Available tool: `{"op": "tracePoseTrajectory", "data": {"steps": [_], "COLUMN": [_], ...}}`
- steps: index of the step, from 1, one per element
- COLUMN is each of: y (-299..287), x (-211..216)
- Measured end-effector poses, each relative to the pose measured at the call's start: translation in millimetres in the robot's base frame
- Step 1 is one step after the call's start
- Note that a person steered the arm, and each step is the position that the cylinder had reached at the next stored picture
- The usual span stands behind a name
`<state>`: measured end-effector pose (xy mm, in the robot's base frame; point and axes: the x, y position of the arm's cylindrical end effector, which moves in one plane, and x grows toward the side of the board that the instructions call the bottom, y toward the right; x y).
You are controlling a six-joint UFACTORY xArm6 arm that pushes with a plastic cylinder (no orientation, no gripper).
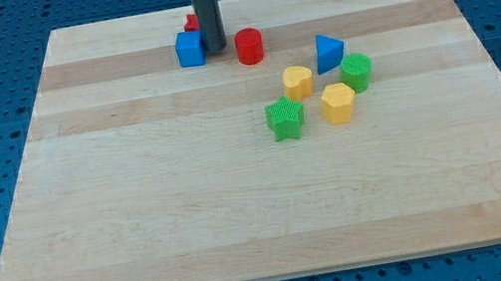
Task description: Push the red circle towards the yellow heart
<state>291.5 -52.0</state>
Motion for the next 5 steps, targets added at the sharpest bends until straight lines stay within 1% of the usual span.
{"op": "tracePoseTrajectory", "data": {"steps": [2, 3, 4, 5], "y": [-1.0, 2.1, 10.8, 25.6], "x": [5.2, 1.3, -12.4, -14.3]}}
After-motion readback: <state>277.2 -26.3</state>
